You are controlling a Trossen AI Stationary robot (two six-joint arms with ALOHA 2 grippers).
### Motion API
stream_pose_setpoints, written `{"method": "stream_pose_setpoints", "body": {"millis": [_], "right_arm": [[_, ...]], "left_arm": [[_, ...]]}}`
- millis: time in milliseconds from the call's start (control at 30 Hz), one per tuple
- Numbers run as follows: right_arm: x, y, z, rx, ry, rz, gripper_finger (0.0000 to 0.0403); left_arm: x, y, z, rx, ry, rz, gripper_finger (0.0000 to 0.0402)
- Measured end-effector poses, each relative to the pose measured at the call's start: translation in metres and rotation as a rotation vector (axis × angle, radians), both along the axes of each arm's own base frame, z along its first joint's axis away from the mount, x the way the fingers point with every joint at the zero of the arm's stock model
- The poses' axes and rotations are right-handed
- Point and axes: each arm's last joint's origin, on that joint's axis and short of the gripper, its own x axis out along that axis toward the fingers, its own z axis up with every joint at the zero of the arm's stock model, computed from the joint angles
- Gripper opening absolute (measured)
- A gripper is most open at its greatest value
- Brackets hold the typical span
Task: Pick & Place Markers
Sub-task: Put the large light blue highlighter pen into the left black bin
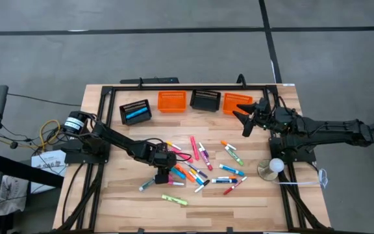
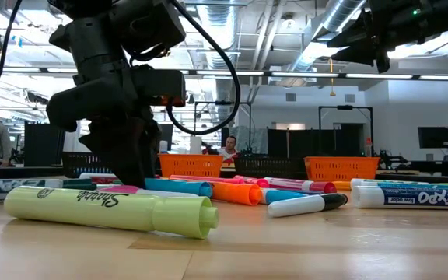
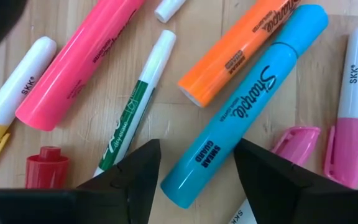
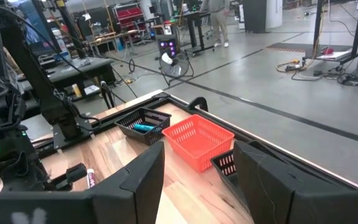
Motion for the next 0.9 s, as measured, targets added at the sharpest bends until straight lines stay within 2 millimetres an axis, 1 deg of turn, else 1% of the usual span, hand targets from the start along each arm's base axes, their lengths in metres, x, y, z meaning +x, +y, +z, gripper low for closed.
{"method": "stream_pose_setpoints", "body": {"millis": [133, 433, 767, 900], "right_arm": [[0.0, 0.0, 0.0, 0.0, 0.0, 0.002, 0.0184], [0.0, 0.0001, 0.0, 0.0, 0.0, 0.002, 0.0184], [0.0, 0.0001, 0.0, 0.0, 0.0, 0.003, 0.0184], [0.0, 0.0001, 0.0, 0.0, 0.0, 0.003, 0.0184]], "left_arm": [[-0.0012, 0.0004, -0.0004, 0.006, 0.015, 0.002, 0.0214], [-0.002, 0.0008, -0.0008, 0.007, 0.023, 0.008, 0.0201], [0.0067, -0.0003, 0.0082, 0.01, -0.016, 0.004, 0.023], [0.0076, -0.0022, 0.009, -0.001, -0.029, -0.003, 0.0235]]}}
